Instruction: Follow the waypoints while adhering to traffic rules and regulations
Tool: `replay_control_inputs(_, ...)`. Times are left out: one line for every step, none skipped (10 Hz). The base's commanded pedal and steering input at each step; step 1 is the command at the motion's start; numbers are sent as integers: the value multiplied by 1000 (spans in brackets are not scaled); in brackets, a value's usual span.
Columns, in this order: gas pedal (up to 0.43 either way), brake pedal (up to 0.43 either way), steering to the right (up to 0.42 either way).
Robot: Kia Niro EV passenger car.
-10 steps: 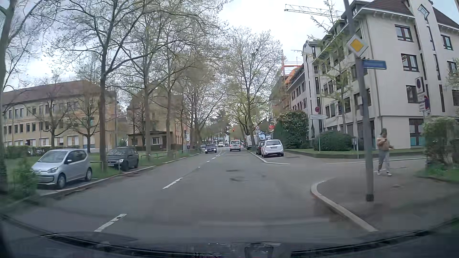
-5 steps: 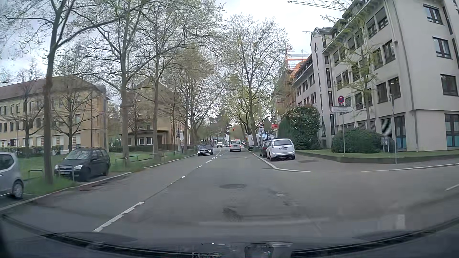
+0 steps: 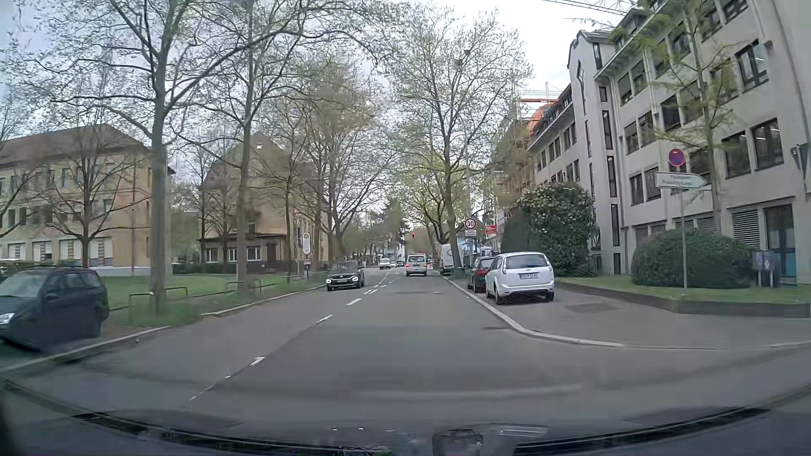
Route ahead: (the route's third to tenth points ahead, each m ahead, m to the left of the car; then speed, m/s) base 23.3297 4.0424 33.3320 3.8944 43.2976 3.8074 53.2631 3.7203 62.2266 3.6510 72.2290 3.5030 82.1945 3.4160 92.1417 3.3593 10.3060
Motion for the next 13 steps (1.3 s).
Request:
replay_control_inputs(79, 0, 0)
replay_control_inputs(67, 0, 0)
replay_control_inputs(67, 0, 0)
replay_control_inputs(67, 0, 0)
replay_control_inputs(67, 0, -1)
replay_control_inputs(67, 0, -1)
replay_control_inputs(67, 0, -1)
replay_control_inputs(67, 0, -1)
replay_control_inputs(67, 0, -1)
replay_control_inputs(67, 0, -1)
replay_control_inputs(59, 0, -1)
replay_control_inputs(28, 0, -1)
replay_control_inputs(8, 0, -1)
